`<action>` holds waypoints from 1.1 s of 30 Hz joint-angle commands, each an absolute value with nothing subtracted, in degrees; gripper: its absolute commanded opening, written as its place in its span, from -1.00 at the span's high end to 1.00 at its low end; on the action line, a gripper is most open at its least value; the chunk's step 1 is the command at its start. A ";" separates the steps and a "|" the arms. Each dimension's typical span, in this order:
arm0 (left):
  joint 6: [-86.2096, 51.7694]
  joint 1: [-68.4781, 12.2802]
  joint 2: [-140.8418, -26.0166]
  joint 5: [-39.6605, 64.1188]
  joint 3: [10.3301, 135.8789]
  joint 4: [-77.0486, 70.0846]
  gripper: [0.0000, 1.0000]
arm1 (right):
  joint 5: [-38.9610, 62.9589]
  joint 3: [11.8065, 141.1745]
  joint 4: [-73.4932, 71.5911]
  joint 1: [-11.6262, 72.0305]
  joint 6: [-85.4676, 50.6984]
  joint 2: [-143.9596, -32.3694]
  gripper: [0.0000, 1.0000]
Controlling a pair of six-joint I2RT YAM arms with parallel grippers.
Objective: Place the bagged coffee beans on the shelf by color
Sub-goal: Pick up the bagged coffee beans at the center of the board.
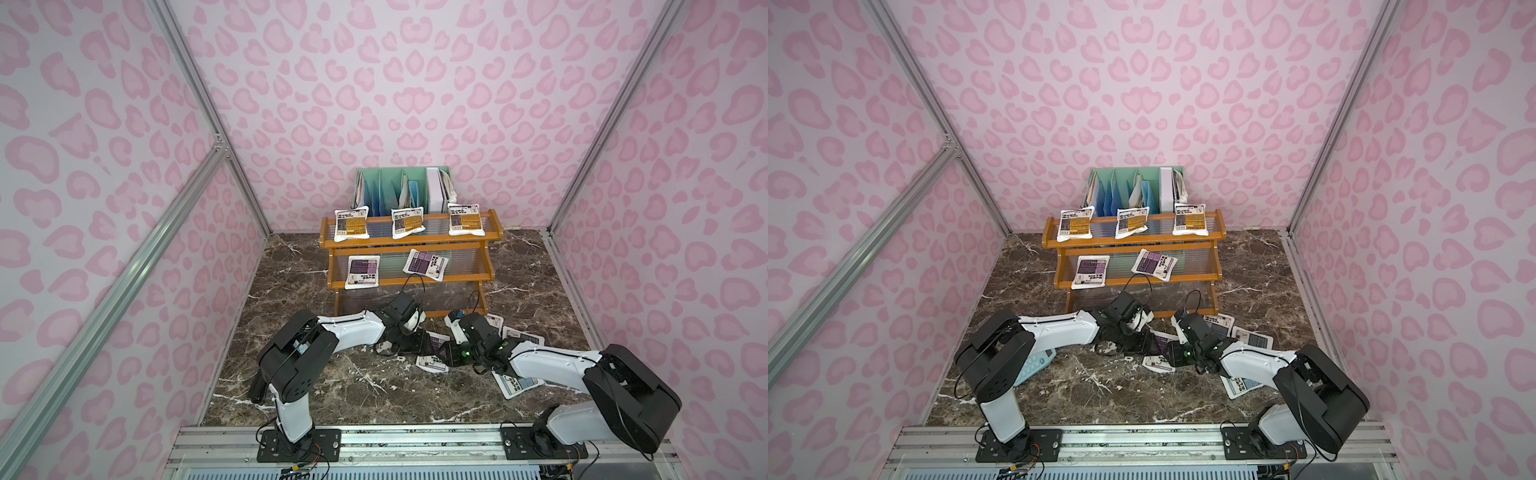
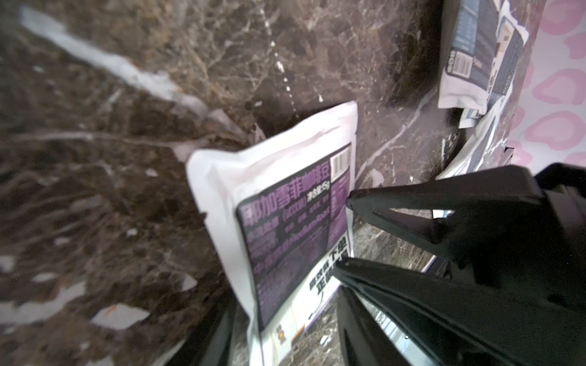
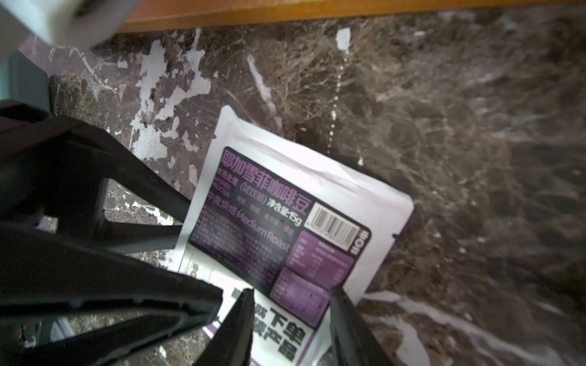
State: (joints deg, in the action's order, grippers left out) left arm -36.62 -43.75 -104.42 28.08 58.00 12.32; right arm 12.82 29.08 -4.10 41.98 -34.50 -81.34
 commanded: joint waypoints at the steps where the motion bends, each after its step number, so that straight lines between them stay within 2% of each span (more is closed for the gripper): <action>1: -34.93 -43.68 -105.03 29.04 58.25 14.66 0.40 | 12.83 29.29 -0.97 42.19 -34.91 -81.86 0.14; 3: -34.47 -43.75 -104.58 29.19 58.19 15.29 0.82 | 12.54 29.65 -0.43 42.16 -34.74 -81.66 0.14; 4: -34.37 -43.73 -104.06 29.05 57.95 15.84 0.96 | 12.20 29.96 0.03 42.18 -34.57 -81.41 0.14; 5: -34.16 -43.68 -103.49 28.70 57.73 16.44 1.00 | 11.98 30.15 0.48 42.15 -34.38 -80.95 0.14; 10: -34.40 -43.82 -96.04 25.40 53.98 19.63 1.00 | 11.07 30.41 2.72 42.16 -32.65 -74.68 0.09; 14: -36.23 -43.78 -85.27 21.16 50.89 21.17 1.00 | 11.07 30.66 4.40 41.51 -31.69 -66.09 -0.08; 19: -40.86 -43.64 -72.05 12.92 51.57 18.19 1.00 | 16.37 30.35 -0.61 39.13 -34.07 -55.40 -0.20; 23: -44.55 -43.50 -70.87 9.08 55.11 13.62 1.00 | 21.34 30.90 -8.81 37.68 -38.21 -52.13 -0.22; 27: -50.74 -43.51 -72.42 7.35 55.55 5.66 1.00 | 25.51 31.66 -17.32 37.68 -42.06 -53.37 -0.21; 33: -58.23 -43.04 -71.19 5.35 52.93 -4.67 1.00 | 24.86 32.84 -18.59 38.17 -41.76 -55.20 -0.19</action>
State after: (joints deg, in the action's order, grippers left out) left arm -53.10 -43.31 -72.05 7.73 53.45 3.18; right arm 24.01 32.45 -15.00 38.20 -40.73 -54.98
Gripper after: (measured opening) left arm 0.058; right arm 0.599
